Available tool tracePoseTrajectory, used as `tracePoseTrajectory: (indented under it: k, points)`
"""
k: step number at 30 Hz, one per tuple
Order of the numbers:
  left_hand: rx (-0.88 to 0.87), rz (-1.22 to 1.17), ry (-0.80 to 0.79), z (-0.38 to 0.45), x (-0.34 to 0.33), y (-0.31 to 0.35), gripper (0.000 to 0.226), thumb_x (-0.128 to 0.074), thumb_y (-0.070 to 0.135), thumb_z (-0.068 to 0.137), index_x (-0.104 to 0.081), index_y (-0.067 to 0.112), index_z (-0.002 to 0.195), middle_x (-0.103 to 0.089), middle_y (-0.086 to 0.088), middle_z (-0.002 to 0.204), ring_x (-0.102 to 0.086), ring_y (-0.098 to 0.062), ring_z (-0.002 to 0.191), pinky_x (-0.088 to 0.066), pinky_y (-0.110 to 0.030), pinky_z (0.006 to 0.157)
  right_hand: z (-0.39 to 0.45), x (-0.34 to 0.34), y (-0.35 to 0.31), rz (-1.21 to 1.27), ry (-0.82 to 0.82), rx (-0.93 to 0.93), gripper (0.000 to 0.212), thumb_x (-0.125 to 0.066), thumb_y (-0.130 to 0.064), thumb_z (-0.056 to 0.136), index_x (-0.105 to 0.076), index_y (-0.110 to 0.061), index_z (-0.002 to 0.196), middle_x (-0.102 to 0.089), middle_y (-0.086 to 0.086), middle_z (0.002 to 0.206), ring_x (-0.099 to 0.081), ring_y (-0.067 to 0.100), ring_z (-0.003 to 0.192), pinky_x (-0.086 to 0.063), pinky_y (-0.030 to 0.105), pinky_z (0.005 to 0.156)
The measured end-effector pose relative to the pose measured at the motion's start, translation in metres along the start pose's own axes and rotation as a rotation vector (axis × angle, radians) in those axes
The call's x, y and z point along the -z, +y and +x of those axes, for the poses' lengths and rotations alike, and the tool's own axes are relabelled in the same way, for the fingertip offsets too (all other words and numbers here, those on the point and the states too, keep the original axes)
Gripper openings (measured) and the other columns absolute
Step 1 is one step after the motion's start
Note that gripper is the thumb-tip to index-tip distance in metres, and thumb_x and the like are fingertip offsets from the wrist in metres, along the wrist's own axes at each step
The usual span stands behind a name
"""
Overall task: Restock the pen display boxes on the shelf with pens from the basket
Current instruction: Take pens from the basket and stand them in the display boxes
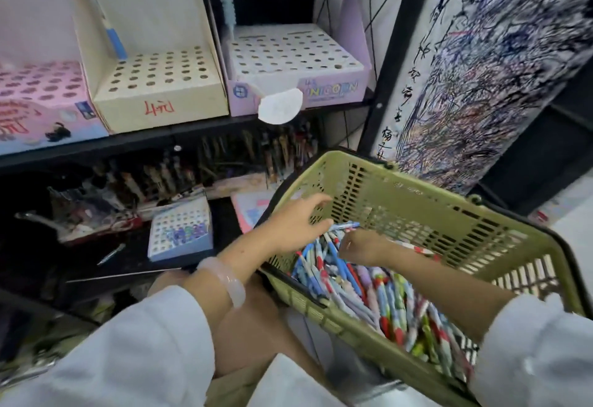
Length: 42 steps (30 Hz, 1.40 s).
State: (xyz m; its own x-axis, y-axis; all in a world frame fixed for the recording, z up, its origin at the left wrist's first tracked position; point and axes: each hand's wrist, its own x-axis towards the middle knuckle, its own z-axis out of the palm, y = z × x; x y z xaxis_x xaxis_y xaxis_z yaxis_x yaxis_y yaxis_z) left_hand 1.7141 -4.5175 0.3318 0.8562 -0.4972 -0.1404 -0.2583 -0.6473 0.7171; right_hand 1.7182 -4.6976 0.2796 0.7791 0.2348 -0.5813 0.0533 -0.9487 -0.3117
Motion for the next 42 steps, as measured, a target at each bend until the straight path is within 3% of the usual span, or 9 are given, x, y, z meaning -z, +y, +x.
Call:
tracePoseTrajectory:
  k: [4, 9, 15, 22, 26, 29, 33, 37, 42]
  points:
    - [0.044, -0.005, -0.032, 0.007, -0.011, -0.01, 0.046, -0.048, 0.035, 0.095, -0.038, 0.022, 0.138, -0.043, 0.0, 0.143, -0.039, -0.016, 0.131, -0.035, -0.033, 0.106, 0.021, -0.056, -0.01, -0.201, -0.19, -0.044, 0.05, -0.044, -0.044, 0.095, -0.059, 0.001, 0.108, -0.055, 0.018, 0.091, -0.053, 0.025, 0.079, -0.043, 0.035, 0.073]
    - [0.055, -0.023, -0.035, 0.007, -0.016, -0.015, 0.044, -0.046, 0.034, 0.096, -0.039, 0.023, 0.138, -0.042, 0.004, 0.144, -0.039, -0.011, 0.131, -0.029, -0.018, 0.096, 0.031, -0.098, -0.023, -0.326, -0.002, -0.159, 0.053, -0.048, -0.026, 0.096, -0.029, 0.002, 0.136, -0.035, 0.02, 0.139, -0.032, 0.034, 0.13, -0.038, 0.042, 0.099]
    - [0.047, -0.047, -0.024, 0.006, -0.014, -0.012, 0.039, -0.046, 0.031, 0.097, -0.043, 0.022, 0.135, -0.048, 0.001, 0.137, -0.046, -0.013, 0.123, -0.037, -0.026, 0.099, 0.035, -0.103, -0.019, -0.318, 0.086, -0.144, 0.057, -0.058, -0.024, 0.089, -0.032, 0.002, 0.131, -0.041, 0.023, 0.131, -0.042, 0.034, 0.122, -0.042, 0.037, 0.095]
    - [0.057, -0.116, 0.032, -0.001, -0.01, -0.012, 0.034, -0.046, 0.023, 0.097, -0.049, 0.018, 0.13, -0.053, 0.001, 0.128, -0.048, -0.011, 0.118, -0.037, -0.027, 0.101, 0.032, -0.077, 0.006, 0.103, 0.062, -0.125, 0.03, -0.06, -0.023, 0.087, -0.042, -0.009, 0.107, -0.044, 0.0, 0.076, -0.044, 0.012, 0.06, -0.032, 0.024, 0.048]
    - [0.142, -0.224, 0.109, -0.001, -0.008, -0.013, 0.029, -0.046, 0.02, 0.097, -0.051, 0.017, 0.125, -0.054, 0.002, 0.117, -0.05, -0.009, 0.104, -0.038, -0.018, 0.082, 0.014, -0.05, 0.016, 0.548, 0.102, -0.04, 0.028, -0.048, -0.023, 0.095, -0.041, -0.008, 0.116, -0.046, 0.003, 0.099, -0.048, 0.018, 0.075, -0.037, 0.023, 0.063]
    - [0.266, -0.355, 0.172, 0.002, -0.012, -0.008, 0.02, -0.047, 0.026, 0.096, -0.05, 0.022, 0.115, -0.056, 0.002, 0.114, -0.055, -0.012, 0.099, -0.045, -0.022, 0.08, -0.005, -0.02, 0.005, 0.879, 0.231, 0.077, 0.013, -0.046, -0.019, 0.095, -0.044, -0.01, 0.106, -0.041, 0.003, 0.081, -0.039, 0.01, 0.059, -0.036, 0.02, 0.052]
    - [0.302, -0.781, -0.115, -0.001, -0.025, 0.013, 0.037, -0.044, 0.047, 0.094, -0.041, 0.026, 0.124, -0.058, 0.0, 0.119, -0.062, -0.017, 0.103, -0.053, -0.035, 0.089, -0.021, 0.006, -0.026, 1.3, 0.286, 0.287, 0.01, -0.044, -0.019, 0.098, -0.051, -0.018, 0.091, -0.059, -0.001, 0.072, -0.058, 0.009, 0.065, -0.052, 0.022, 0.063]
    - [0.247, -0.911, -0.149, -0.003, -0.024, 0.025, 0.042, -0.039, 0.048, 0.094, -0.021, 0.039, 0.131, -0.057, -0.008, 0.113, -0.065, -0.016, 0.07, -0.055, -0.041, 0.079, -0.032, 0.019, -0.046, 1.303, 0.348, 0.357, 0.017, -0.039, -0.033, 0.099, -0.049, -0.02, 0.102, -0.06, -0.004, 0.073, -0.061, 0.006, 0.054, -0.053, 0.023, 0.053]
    - [0.156, -0.878, -0.045, -0.01, -0.01, 0.024, 0.021, -0.037, 0.026, 0.101, -0.04, 0.019, 0.12, -0.052, -0.006, 0.074, -0.037, -0.006, 0.042, -0.036, -0.019, 0.046, -0.041, 0.032, -0.056, 1.104, 0.421, 0.334, 0.041, -0.029, -0.042, 0.1, -0.053, -0.01, 0.109, -0.059, 0.008, 0.081, -0.055, 0.007, 0.055, -0.049, 0.024, 0.055]
